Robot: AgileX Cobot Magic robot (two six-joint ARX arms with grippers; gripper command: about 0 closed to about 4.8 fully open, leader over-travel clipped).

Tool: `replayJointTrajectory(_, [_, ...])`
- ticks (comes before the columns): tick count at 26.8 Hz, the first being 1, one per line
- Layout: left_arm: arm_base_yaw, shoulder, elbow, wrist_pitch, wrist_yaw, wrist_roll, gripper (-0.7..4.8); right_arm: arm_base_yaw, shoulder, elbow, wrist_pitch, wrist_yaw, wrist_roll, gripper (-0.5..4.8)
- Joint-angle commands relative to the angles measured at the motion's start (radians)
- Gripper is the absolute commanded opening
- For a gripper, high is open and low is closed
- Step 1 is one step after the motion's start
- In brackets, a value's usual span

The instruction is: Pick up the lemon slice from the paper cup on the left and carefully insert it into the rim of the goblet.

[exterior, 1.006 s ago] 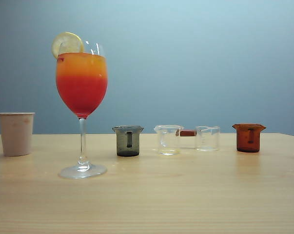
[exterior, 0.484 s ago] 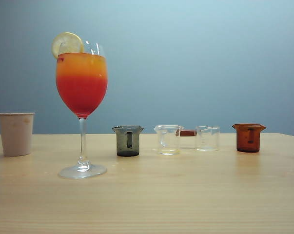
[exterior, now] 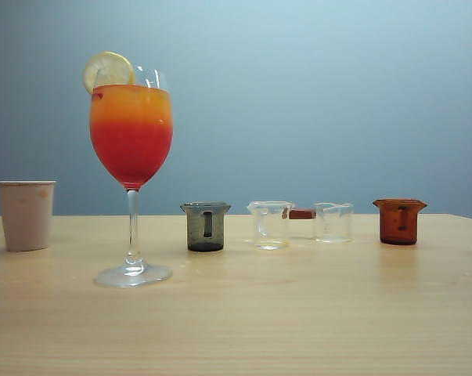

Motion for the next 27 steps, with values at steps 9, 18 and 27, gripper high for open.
replayJointTrajectory(9, [0.0, 0.0, 0.004, 0.007, 0.001, -0.002, -0.05, -0.16, -0.007, -0.002, 0.016, 0.148, -0.003, -0.01])
replayJointTrajectory(18, [0.0, 0.0, 0.004, 0.006, 0.001, -0.003, -0.05, -0.53, -0.142, -0.171, 0.117, 0.186, -0.069, -0.01])
replayJointTrajectory(27, [0.0, 0.0, 0.004, 0.007, 0.001, -0.003, -0.05, -0.667, -0.479, -0.452, 0.25, 0.186, -0.073, -0.01])
